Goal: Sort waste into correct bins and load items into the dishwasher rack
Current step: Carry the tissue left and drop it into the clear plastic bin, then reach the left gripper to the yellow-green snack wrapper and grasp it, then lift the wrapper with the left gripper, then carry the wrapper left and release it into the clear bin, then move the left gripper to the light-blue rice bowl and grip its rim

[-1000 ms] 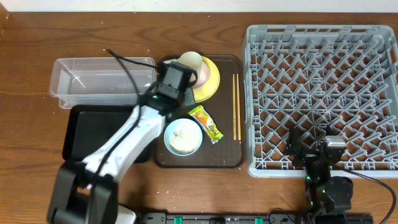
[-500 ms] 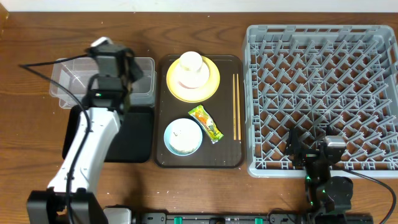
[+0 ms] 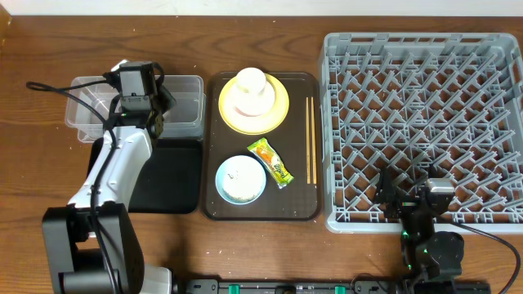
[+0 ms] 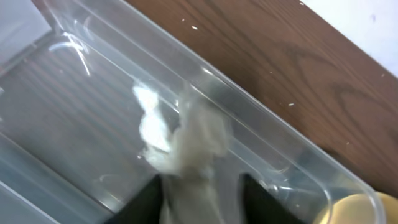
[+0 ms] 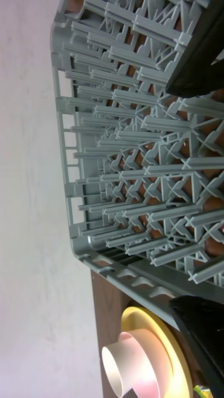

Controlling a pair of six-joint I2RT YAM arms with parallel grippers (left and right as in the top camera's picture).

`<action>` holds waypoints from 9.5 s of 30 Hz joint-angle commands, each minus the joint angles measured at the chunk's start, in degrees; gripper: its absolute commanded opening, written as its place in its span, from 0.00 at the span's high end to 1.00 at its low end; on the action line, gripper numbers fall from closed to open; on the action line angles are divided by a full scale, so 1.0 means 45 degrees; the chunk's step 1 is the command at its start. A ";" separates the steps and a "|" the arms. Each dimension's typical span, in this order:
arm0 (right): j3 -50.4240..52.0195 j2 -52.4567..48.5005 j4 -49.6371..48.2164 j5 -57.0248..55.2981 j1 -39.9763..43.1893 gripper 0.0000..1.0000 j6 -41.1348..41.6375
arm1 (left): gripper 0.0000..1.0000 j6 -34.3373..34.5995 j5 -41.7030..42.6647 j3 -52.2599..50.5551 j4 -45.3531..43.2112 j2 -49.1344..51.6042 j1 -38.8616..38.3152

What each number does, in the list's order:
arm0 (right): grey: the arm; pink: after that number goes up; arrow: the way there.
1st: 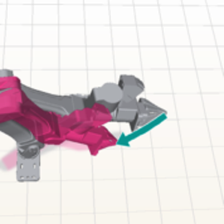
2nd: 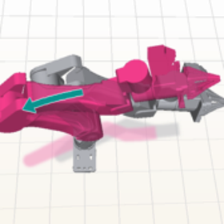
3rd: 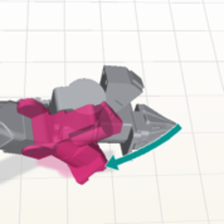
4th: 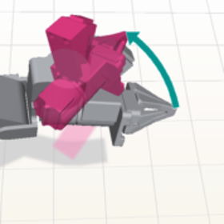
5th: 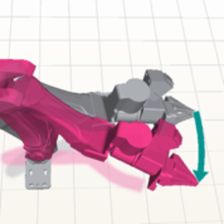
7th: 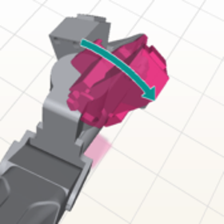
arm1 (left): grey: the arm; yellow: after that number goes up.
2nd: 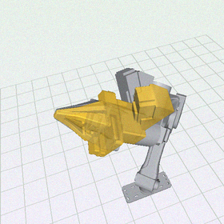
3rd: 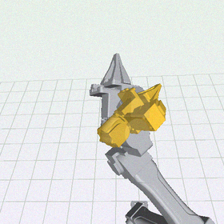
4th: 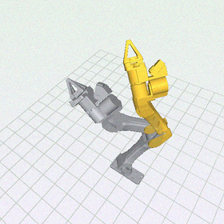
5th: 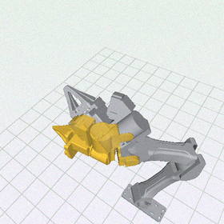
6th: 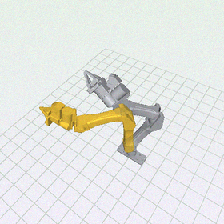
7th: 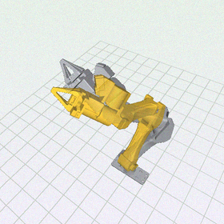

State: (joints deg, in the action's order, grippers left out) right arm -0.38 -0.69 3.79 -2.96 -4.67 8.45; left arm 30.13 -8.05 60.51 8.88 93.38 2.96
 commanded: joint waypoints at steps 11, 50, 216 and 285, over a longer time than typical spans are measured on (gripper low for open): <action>0.0015 0.0068 0.0053 0.0000 0.0083 0.01 -0.0180 | 0.41 0.0141 0.2637 0.0296 0.1219 -0.2239 -0.0112; 0.0015 0.0068 0.0053 0.0005 0.0083 0.01 -0.0185 | 0.61 0.0126 0.0214 -0.0306 0.7193 0.0146 -1.0380; 0.0015 0.0044 0.0053 0.0005 0.0083 0.01 -0.0185 | 0.94 0.4716 -0.0457 0.0495 0.2084 -0.0617 -0.1030; 0.0015 0.0044 0.0053 0.0005 0.0083 0.01 -0.0185 | 0.70 0.0695 -0.0223 -0.0063 0.7645 0.0291 -0.9180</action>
State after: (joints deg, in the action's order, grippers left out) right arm -0.38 -0.69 3.81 -2.96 -4.67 8.45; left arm 33.15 -7.05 61.01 43.40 93.12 -38.26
